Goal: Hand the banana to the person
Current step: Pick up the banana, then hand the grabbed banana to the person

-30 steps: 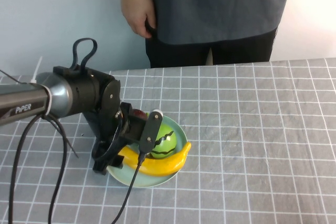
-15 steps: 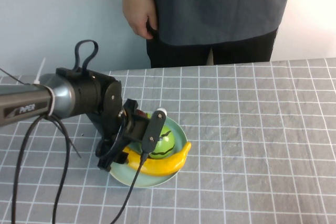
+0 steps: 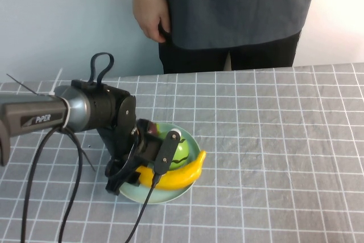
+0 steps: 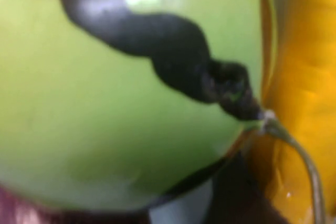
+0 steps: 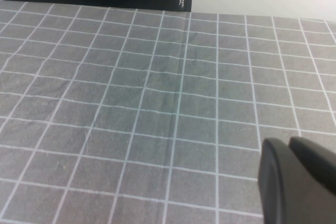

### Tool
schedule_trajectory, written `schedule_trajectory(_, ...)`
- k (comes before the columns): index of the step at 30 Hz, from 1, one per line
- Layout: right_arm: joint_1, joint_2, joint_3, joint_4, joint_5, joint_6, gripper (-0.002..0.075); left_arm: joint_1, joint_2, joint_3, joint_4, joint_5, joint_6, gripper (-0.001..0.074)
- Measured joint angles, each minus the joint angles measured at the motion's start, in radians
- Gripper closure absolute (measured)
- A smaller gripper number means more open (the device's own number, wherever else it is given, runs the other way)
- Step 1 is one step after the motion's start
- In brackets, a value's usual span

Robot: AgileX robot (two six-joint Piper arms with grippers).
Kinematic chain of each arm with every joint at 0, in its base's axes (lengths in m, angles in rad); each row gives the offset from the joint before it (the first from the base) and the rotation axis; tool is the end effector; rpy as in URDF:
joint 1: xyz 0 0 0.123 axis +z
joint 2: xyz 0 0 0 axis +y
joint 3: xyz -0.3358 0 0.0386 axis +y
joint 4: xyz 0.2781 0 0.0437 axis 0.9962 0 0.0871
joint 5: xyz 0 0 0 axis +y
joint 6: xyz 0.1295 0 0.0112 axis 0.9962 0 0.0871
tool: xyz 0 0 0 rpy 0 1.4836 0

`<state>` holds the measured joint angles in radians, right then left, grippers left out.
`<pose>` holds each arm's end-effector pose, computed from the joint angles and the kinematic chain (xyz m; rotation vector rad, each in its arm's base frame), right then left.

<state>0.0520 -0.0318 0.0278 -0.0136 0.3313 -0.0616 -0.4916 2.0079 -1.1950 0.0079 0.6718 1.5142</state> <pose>0.0672 0.0029 0.1647 -0.1113 1.8075 -0.0200 0.3726 -0.1988 0.1109 2.5254 1.6010 0.1342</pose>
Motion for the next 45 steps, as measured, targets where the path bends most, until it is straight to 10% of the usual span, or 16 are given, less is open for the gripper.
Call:
schedule_trajectory(16, 0.0, 0.0, 0.0, 0.0, 0.0, 0.0, 0.0732, 0.0, -0.195, -0.006, -0.072, 0.206, -0.049, 0.0452)
schedule_trajectory(34, 0.0, 0.0, 0.0, 0.0, 0.0, 0.0, 0.0732, 0.0, -0.554, -0.044, -0.07, 0.134, -1.051, 0.0452)
schedule_trajectory(45, 0.0, 0.0, 0.0, 0.0, 0.0, 0.0, 0.0732, -0.002, -0.511, -0.106, 0.145, 0.118, -1.296, 0.0452)
